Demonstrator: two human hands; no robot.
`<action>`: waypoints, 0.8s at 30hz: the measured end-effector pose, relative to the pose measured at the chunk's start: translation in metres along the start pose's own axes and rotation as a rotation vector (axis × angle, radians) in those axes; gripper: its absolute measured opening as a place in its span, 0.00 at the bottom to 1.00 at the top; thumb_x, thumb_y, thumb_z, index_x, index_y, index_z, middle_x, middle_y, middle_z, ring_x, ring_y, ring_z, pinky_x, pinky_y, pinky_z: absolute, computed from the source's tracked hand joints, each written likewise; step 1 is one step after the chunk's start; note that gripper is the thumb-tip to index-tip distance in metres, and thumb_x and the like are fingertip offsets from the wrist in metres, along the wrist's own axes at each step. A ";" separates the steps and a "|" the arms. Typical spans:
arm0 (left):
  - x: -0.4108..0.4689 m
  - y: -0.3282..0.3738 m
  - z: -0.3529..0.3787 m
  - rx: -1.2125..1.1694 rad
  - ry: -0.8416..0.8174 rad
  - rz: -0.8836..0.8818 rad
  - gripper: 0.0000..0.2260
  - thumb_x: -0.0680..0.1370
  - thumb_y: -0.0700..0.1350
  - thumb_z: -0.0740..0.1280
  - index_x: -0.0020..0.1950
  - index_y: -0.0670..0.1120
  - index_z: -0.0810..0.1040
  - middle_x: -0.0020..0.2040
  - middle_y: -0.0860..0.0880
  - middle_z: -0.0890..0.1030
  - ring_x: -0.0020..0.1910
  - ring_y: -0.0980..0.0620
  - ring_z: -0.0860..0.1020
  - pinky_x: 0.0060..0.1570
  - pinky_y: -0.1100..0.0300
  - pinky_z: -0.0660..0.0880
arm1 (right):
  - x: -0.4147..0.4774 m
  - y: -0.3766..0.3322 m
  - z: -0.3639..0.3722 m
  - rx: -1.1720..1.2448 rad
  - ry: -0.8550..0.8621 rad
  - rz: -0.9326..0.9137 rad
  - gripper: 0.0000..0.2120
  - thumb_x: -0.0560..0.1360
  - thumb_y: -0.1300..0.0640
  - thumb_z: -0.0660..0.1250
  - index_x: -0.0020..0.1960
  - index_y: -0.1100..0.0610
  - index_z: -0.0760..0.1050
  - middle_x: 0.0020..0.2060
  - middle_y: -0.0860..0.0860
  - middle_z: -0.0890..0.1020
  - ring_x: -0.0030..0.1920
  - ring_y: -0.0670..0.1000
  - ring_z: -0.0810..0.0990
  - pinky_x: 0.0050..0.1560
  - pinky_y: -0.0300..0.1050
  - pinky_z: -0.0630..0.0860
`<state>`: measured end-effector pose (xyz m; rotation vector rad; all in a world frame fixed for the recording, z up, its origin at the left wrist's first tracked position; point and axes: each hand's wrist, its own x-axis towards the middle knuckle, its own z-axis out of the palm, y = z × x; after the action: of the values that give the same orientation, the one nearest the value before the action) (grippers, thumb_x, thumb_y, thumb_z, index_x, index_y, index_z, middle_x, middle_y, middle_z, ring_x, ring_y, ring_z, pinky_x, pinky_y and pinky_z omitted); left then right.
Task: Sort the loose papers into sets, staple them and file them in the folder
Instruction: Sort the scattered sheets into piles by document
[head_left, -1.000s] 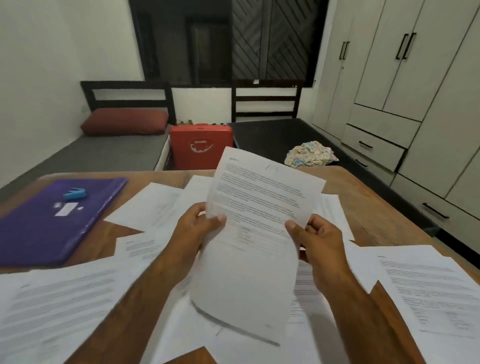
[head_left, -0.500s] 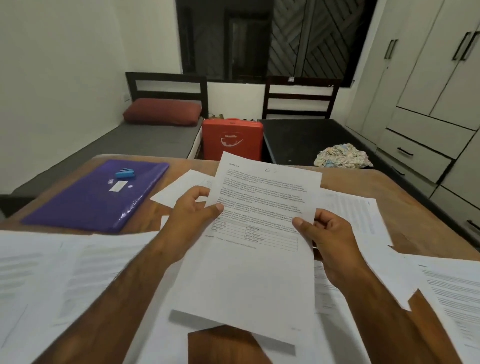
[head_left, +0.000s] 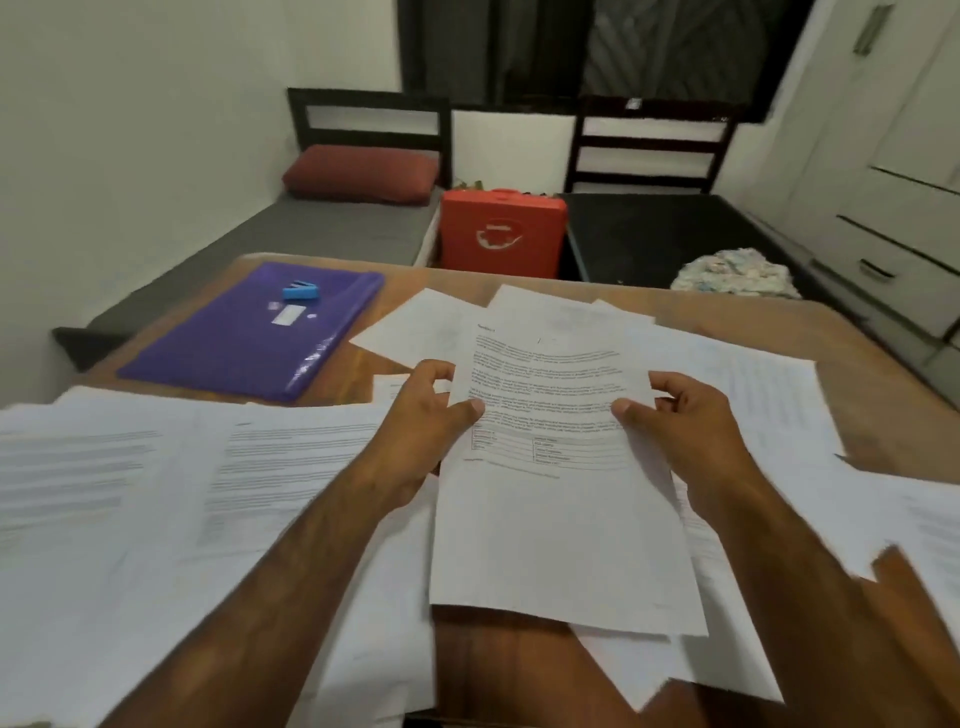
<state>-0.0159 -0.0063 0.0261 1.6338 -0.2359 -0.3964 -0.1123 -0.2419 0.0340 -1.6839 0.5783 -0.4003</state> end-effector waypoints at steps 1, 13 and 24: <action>0.004 0.001 0.024 0.006 -0.032 -0.002 0.13 0.81 0.40 0.70 0.62 0.52 0.71 0.54 0.52 0.86 0.47 0.50 0.87 0.43 0.48 0.85 | 0.001 0.003 -0.020 -0.019 0.044 -0.001 0.14 0.76 0.61 0.76 0.60 0.52 0.82 0.50 0.46 0.88 0.50 0.51 0.87 0.54 0.48 0.83; -0.005 -0.006 0.324 -0.048 -0.440 -0.049 0.14 0.81 0.39 0.69 0.63 0.50 0.71 0.60 0.46 0.84 0.55 0.44 0.84 0.45 0.42 0.84 | -0.038 0.060 -0.274 -0.507 0.602 0.209 0.21 0.79 0.55 0.72 0.69 0.50 0.71 0.57 0.50 0.81 0.54 0.55 0.80 0.56 0.53 0.80; -0.027 -0.027 0.409 0.268 -0.529 -0.059 0.14 0.82 0.48 0.68 0.63 0.53 0.67 0.64 0.49 0.81 0.46 0.46 0.86 0.39 0.49 0.85 | -0.036 0.089 -0.283 -0.903 0.495 0.241 0.18 0.75 0.58 0.76 0.63 0.48 0.81 0.66 0.50 0.81 0.60 0.53 0.80 0.57 0.47 0.77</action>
<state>-0.2026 -0.3681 -0.0244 1.7749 -0.6616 -0.8718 -0.3134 -0.4605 0.0023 -2.3354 1.4722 -0.4071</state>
